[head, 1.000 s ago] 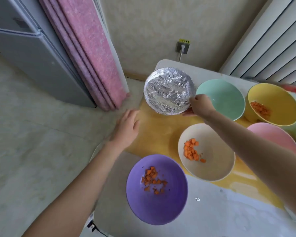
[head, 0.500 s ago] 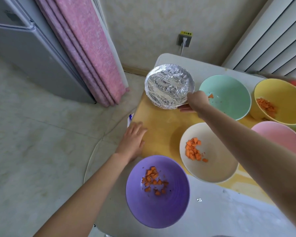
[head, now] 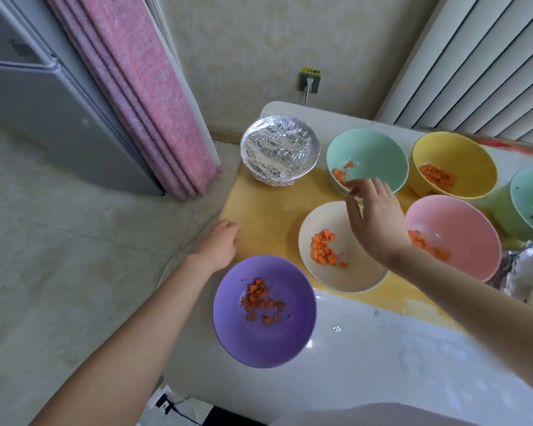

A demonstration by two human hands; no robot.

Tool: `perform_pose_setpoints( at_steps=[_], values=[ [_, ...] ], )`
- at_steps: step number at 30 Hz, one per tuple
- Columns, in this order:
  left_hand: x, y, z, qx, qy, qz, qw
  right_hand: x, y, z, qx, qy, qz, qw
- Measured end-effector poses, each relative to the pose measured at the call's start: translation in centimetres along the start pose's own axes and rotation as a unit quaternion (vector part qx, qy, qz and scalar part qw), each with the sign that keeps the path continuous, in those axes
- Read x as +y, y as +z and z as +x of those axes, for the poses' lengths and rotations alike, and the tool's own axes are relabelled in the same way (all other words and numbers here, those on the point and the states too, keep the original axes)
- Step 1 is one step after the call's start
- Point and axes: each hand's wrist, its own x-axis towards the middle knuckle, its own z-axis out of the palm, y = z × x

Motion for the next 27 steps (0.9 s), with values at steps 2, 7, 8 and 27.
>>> perform_pose_setpoints(
  at_steps=[2,7,8,27],
  values=[
    [1.7,-0.9,-1.0,0.103,-0.014,0.003,0.995,1.8,-1.1,-3.1,0.010,-0.034,-0.024,0.999],
    [9.3,-2.1,-5.1,0.338,0.078,-0.014,0.938,6.3,-2.8,-11.2,-0.039,-0.115,-0.052,0.991],
    [11.1,-1.8,-6.2,0.351,0.102,-0.015,0.931,7.4,-3.0,-12.7,-0.065,-0.128,-0.055,0.988],
    [25.3,18.4,-15.1,-0.069,0.092,0.177,0.978,17.1,-10.8,-23.2,-0.289,-0.084,0.006,0.954]
  ],
)
